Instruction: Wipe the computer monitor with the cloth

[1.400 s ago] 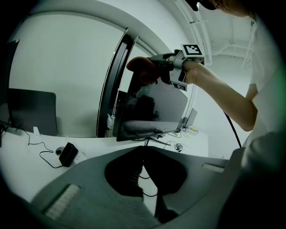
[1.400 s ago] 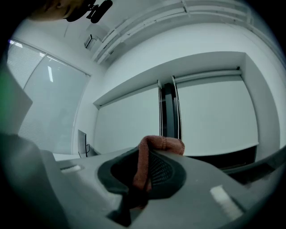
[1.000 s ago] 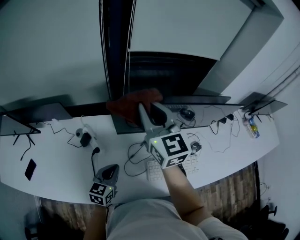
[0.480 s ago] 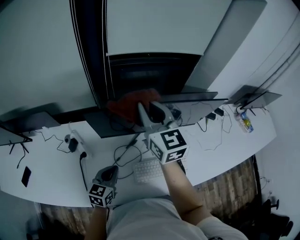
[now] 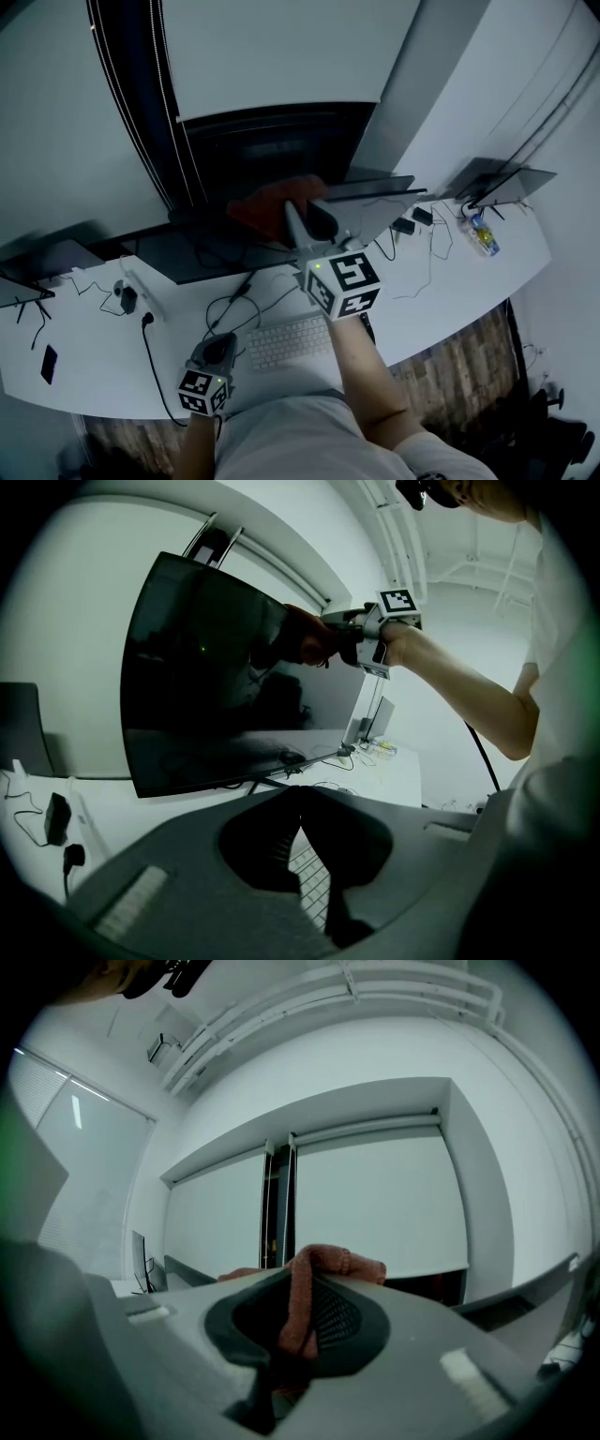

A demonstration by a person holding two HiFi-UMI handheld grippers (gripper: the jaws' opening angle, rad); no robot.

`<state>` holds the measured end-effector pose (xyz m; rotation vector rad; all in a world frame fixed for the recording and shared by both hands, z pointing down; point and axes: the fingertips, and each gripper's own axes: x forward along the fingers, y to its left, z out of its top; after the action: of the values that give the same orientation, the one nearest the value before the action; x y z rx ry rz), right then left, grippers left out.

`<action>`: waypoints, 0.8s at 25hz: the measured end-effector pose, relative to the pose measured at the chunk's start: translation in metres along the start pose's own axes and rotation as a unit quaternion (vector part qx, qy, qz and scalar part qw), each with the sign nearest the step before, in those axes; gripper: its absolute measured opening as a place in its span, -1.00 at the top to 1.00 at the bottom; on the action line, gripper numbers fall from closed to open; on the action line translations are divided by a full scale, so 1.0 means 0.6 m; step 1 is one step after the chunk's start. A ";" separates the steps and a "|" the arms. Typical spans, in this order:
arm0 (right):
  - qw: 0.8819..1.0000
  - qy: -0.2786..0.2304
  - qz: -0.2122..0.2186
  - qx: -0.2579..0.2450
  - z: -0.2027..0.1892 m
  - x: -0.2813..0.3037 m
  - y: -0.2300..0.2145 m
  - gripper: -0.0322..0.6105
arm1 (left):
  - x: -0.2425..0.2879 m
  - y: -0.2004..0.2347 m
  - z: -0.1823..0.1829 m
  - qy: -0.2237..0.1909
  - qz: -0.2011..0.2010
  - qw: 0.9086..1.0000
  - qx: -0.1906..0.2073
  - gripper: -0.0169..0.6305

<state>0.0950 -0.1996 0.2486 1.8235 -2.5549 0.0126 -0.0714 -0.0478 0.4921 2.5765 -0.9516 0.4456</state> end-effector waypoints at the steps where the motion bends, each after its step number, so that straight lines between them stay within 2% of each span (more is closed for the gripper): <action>1: 1.000 -0.001 -0.004 0.002 0.000 -0.006 -0.015 0.75 | 0.007 -0.007 0.002 0.001 -0.001 1.000 0.001 0.92; 10: 0.999 -0.014 -0.040 0.021 0.002 -0.068 -0.157 0.75 | 0.071 -0.069 0.016 0.013 -0.005 1.000 0.015 0.92; 20: 0.997 -0.028 -0.061 0.033 0.000 -0.131 -0.293 0.75 | 0.141 -0.144 0.024 0.018 -0.002 1.000 0.023 0.92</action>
<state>0.2869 -0.1827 0.2490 2.0295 -2.5020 0.0478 0.0499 -0.0397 0.4949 2.6017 -0.9342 0.5180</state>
